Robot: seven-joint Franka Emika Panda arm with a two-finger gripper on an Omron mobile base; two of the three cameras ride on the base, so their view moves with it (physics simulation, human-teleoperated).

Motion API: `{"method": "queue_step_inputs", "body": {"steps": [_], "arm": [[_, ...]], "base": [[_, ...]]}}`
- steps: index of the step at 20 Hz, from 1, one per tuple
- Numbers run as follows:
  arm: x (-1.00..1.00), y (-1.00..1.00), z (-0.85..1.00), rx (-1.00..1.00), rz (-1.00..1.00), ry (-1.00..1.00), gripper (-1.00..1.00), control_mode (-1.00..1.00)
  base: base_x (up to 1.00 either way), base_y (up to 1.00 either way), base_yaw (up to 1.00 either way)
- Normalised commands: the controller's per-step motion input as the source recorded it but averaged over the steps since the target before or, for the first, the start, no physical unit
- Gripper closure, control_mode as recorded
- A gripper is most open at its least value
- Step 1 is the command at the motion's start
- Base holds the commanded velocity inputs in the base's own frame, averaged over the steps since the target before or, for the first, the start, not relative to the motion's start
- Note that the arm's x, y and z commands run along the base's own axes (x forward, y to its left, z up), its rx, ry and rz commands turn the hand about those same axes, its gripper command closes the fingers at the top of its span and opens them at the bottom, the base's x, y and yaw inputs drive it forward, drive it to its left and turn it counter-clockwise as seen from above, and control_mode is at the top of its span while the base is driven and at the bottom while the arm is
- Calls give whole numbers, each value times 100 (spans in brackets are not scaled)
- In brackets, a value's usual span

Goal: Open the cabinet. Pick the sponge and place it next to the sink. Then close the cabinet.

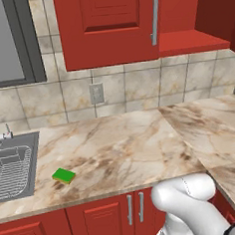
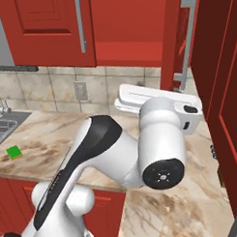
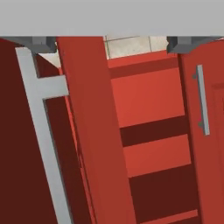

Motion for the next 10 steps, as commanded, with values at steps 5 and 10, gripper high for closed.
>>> {"method": "queue_step_inputs", "body": {"steps": [5,10], "arm": [[3,71,0,0,0,1,-100,-100],[11,70,0,0,0,4,-100,-100]], "base": [[0,0,0],[0,0,0]]}}
